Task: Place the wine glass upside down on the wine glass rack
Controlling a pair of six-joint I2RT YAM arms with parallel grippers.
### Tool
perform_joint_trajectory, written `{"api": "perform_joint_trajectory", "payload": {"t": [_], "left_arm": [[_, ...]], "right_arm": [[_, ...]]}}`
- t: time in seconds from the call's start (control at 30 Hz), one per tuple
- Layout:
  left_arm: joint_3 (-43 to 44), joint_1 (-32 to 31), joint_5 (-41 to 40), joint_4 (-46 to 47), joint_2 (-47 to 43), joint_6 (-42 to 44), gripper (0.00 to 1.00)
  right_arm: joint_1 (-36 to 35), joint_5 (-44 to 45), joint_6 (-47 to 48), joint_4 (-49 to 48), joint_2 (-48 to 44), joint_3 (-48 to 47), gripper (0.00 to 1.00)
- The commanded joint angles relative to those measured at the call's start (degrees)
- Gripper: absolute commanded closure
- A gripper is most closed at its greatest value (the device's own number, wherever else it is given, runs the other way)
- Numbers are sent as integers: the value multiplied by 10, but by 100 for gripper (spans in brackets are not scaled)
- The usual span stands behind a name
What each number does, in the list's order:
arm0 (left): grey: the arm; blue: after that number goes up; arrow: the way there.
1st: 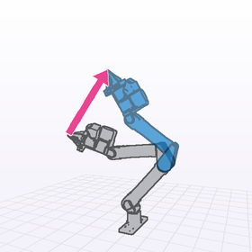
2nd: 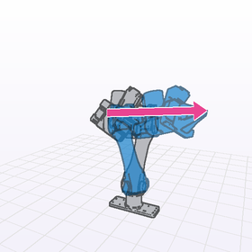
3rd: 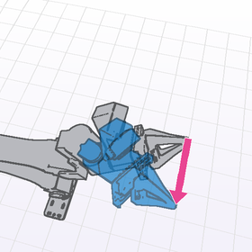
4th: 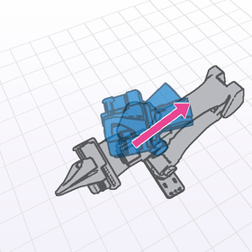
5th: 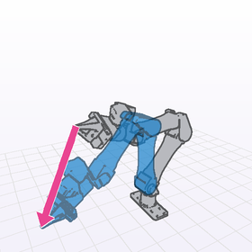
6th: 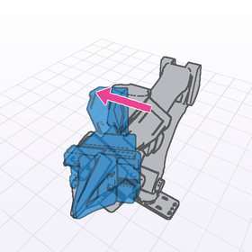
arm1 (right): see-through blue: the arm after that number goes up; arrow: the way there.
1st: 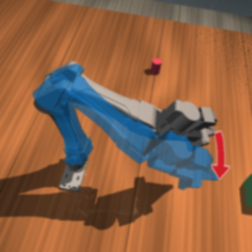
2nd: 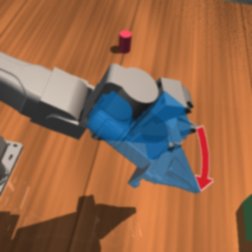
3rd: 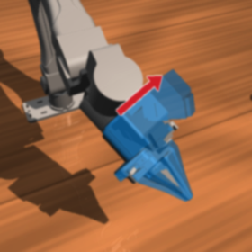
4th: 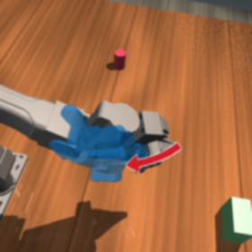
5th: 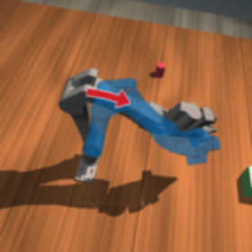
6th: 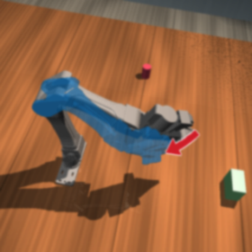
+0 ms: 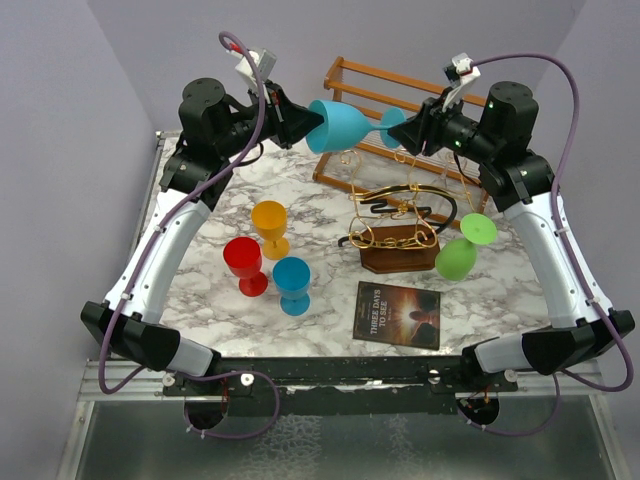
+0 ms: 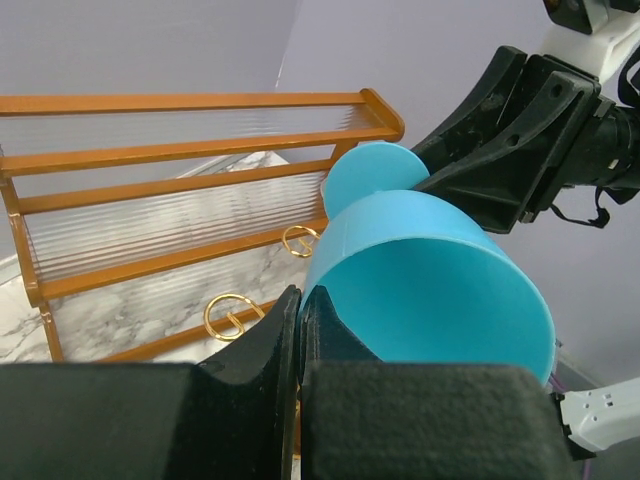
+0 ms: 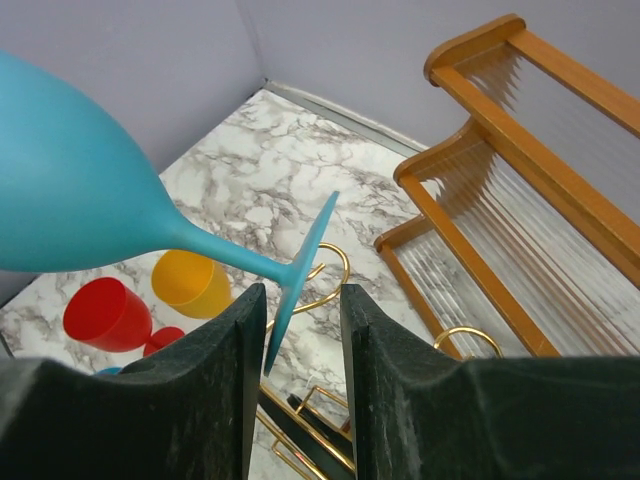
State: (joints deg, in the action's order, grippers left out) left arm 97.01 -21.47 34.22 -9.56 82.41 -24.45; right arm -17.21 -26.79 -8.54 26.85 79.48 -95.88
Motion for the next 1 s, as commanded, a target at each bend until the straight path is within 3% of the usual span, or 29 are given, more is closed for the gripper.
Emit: {"api": "perform_joint_trajectory", "payload": {"t": [0.0, 0.17, 0.33, 0.43, 0.63, 0.8, 0.97], "left_arm": [[9, -2, -27, 5, -1, 16, 100], [12, -7, -28, 3, 0, 22, 100], [6, -8, -22, 7, -5, 33, 100], [-1, -8, -15, 8, -12, 37, 98], [-8, -8, -10, -9, -29, 61, 69], [-11, 1, -55, -51, -49, 106, 42], [-7, 9, -96, -96, -62, 162, 25]], "right_arm": [[-4, 38, -16, -30, -24, 9, 66], [-4, 39, -24, -26, -20, 11, 77], [-3, 53, -29, -25, -19, 10, 98], [-2, 70, -24, -24, -19, 8, 99], [18, 85, -8, -27, -22, 14, 99], [24, 128, 46, -25, -28, 14, 99], [25, 181, 129, -28, -34, 6, 99]]}}
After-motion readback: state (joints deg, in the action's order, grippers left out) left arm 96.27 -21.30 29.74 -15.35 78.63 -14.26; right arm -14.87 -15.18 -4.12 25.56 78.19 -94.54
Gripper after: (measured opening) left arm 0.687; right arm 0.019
